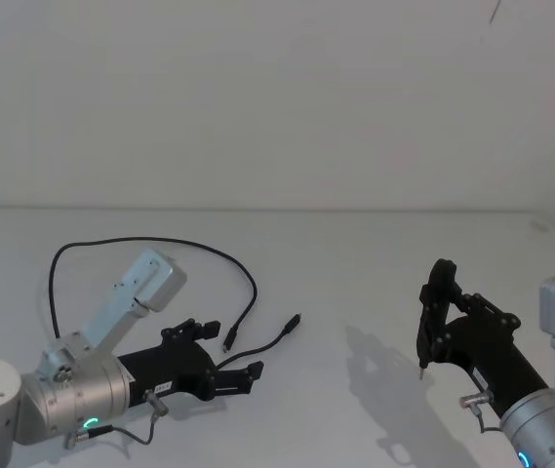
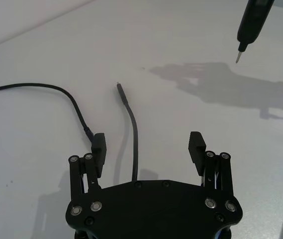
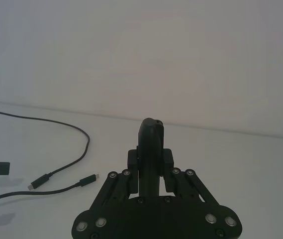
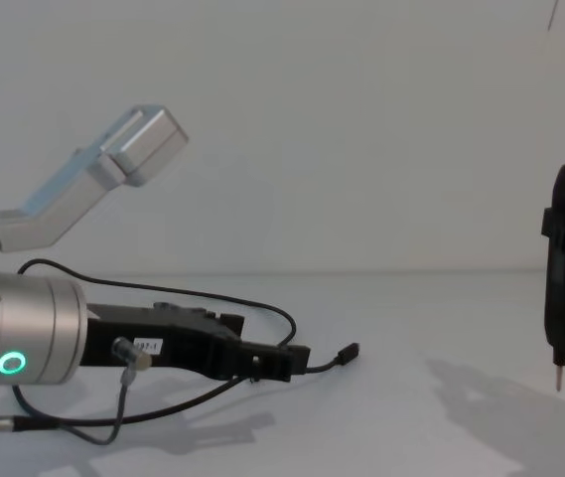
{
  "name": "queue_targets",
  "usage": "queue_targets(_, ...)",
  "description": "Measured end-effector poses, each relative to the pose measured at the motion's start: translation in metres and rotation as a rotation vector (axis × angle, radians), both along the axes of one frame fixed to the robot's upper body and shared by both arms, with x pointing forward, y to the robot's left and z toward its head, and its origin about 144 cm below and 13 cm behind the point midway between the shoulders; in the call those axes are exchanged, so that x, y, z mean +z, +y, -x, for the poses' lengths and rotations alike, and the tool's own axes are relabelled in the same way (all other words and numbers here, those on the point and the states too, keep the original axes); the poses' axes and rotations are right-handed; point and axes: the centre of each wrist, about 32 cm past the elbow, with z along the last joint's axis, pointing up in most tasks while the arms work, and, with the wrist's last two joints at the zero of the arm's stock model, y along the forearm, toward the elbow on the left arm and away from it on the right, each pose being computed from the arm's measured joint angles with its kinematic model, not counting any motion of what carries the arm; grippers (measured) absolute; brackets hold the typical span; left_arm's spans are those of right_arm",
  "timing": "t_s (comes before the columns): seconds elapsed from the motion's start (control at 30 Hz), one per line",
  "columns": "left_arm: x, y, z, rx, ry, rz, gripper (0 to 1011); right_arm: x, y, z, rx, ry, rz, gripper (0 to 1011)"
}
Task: Pick up the data cable with the one hand.
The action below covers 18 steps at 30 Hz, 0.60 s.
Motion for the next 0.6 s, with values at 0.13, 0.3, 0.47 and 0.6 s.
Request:
queue_targets(0.13,-0.0015,-0.0011,-0.0006,0.003,0.004,-0.01,1001,0.0,0.0,0.0,0.0,0.0,0.0,279)
queue_targets(0.3,-0.0035,-0.0015,-0.0019,0.006,0.011,-0.021,1001,0.0,0.0,0.0,0.0,0.0,0.0,279)
queue_targets(0.47,-0.0068,-0.0017,-0.0035,0.008,0.022,-0.031,1001,0.0,0.0,0.0,0.0,0.0,0.0,279)
queue_targets(0.6,-0.0093,-0.0026,-0.0045,0.01,0.028,-0.033,1001,0.0,0.0,0.0,0.0,0.0,0.0,279)
